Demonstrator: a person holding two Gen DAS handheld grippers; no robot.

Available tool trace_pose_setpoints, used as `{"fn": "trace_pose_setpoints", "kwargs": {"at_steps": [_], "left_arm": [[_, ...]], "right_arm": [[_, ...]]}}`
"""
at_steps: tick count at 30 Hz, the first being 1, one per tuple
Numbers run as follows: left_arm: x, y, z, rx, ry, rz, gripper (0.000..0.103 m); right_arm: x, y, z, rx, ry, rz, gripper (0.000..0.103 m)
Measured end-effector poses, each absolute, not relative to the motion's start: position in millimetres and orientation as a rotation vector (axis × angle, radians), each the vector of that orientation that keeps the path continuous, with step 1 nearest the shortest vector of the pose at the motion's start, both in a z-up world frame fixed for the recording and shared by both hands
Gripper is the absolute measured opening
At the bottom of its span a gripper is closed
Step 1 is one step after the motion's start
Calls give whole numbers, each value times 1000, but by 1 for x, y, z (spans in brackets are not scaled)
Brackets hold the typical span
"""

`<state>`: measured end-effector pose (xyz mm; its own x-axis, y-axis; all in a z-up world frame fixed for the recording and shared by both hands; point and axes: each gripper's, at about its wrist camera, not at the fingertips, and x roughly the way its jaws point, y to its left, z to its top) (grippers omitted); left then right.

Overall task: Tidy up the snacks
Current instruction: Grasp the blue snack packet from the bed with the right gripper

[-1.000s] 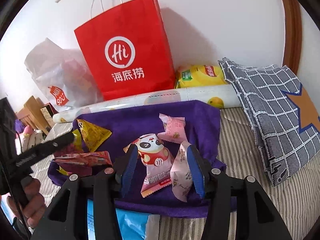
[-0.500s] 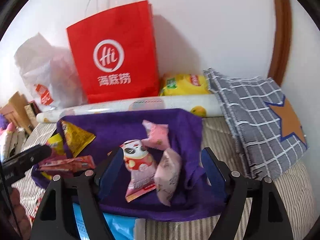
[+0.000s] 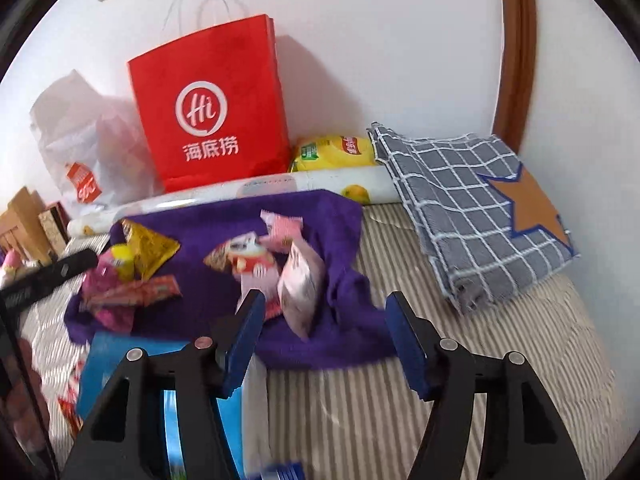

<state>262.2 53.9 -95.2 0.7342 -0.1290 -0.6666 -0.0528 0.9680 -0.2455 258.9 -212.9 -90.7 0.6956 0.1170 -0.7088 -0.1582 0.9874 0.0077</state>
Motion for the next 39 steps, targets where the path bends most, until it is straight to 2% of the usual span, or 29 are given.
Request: {"fn": "trace_pose_setpoints", "kwargs": {"at_steps": [13,24,28,39], "left_arm": [[254,61,-85,-308,730,-75,65],[255,63,-87,-322,741,-81,65],[255,60,-88,-314,745,-89,65],[254,53,-89,-292,750,-102,65]], "right_arm": [[186,-221,-112,-79,862,262,64],[178,-203,-158,-180,972,263,65],[173,-208,-163,-158,948,260,49],[190,-229,-151,-128,896,180,48]]}}
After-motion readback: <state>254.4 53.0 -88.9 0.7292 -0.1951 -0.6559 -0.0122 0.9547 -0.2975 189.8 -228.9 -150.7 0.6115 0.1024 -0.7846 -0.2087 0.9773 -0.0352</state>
